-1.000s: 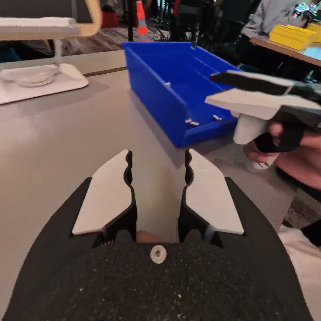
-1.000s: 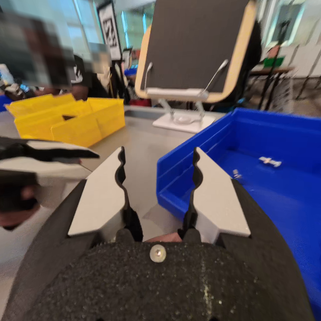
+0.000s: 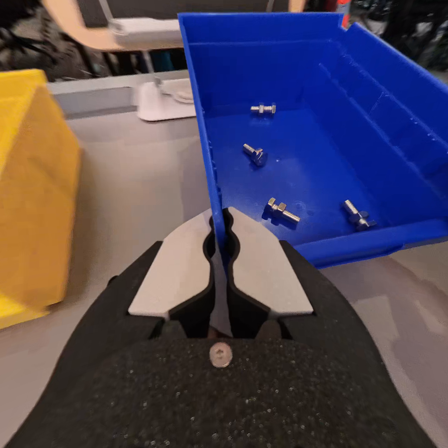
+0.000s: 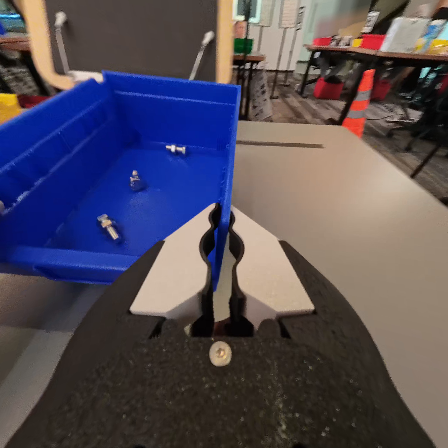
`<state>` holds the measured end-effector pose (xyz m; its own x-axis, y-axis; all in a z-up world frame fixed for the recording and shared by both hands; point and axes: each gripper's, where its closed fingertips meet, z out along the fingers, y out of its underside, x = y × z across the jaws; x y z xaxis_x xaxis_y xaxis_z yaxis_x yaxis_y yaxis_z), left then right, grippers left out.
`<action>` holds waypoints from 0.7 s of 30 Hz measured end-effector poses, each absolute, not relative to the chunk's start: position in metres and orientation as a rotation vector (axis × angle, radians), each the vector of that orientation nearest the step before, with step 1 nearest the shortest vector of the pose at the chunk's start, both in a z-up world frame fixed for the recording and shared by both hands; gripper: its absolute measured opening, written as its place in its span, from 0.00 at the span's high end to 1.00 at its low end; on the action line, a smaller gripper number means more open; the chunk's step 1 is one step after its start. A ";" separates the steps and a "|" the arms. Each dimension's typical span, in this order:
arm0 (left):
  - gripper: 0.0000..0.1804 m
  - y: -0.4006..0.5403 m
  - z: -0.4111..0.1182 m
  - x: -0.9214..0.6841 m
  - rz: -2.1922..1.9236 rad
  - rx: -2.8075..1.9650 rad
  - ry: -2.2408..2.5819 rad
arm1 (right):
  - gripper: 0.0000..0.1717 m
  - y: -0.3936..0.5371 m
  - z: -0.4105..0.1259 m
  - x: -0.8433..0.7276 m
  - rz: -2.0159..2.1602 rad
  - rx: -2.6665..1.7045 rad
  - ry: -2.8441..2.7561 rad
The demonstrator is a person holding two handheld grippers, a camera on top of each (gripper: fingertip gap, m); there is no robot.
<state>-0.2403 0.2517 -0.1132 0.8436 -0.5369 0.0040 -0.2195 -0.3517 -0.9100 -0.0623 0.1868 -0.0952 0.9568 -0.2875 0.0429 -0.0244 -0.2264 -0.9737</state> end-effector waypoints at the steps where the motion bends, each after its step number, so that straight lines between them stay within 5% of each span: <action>1: 0.98 0.255 -0.111 -0.259 -0.325 -1.935 0.546 | 0.98 0.196 -0.100 -0.079 -0.212 -1.809 0.213; 14: 0.95 0.270 -0.139 -0.335 -0.310 -2.057 0.526 | 0.94 0.234 -0.121 -0.148 -0.150 -1.844 0.010; 21: 0.75 0.239 -0.079 -0.378 -0.769 -1.934 0.410 | 0.81 0.214 -0.097 -0.149 -0.021 -1.788 -0.092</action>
<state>-0.3783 0.2391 -0.0792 0.7430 -0.5771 0.3390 0.0407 -0.4666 -0.8835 -0.1486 0.2142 -0.0970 0.9966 0.0505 0.0645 0.0739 -0.2147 -0.9739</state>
